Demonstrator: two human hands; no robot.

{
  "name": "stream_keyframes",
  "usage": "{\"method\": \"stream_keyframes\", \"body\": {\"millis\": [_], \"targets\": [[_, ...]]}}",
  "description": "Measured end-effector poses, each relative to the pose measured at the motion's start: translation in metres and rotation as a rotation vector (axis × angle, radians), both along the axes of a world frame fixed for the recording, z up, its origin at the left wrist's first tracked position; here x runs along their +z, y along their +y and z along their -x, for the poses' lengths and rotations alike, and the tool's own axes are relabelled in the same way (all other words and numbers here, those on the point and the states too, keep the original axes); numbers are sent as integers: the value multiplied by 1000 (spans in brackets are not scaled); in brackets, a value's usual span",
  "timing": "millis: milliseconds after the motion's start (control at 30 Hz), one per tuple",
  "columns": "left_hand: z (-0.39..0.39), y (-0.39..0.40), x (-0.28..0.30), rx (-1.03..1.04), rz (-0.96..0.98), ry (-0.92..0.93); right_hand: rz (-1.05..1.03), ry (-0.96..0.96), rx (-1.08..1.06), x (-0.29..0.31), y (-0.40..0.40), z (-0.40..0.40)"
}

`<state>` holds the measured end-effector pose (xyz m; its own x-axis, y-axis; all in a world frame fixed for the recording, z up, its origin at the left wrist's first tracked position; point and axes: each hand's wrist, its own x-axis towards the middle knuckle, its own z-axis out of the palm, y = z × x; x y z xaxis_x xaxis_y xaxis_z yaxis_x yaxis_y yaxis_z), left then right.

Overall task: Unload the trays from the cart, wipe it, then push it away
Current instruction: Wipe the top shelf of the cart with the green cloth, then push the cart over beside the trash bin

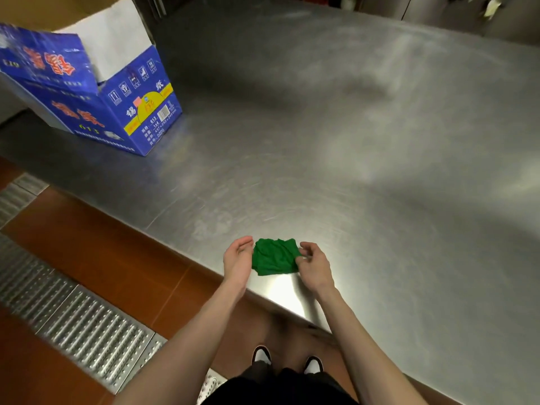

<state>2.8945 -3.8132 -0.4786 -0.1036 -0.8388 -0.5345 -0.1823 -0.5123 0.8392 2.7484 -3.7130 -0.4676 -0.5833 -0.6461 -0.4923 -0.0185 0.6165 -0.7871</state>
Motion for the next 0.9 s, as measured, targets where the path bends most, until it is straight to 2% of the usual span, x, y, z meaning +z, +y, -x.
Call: {"method": "stream_keyframes", "body": {"millis": [200,267,467,667,900], "targets": [[1,-11,39,-133,152,87,183,125,118,50,9,0],[9,-12,60,-178,214,144,253,148,99,74,12,2],[38,-8,118,-215,406,351,509,181,-179,136,31,16],[84,10,149,-385,558,425,730,292,-412,170,76,50],[176,91,168,-628,604,582,795,506,-666,196,185,104]]}}
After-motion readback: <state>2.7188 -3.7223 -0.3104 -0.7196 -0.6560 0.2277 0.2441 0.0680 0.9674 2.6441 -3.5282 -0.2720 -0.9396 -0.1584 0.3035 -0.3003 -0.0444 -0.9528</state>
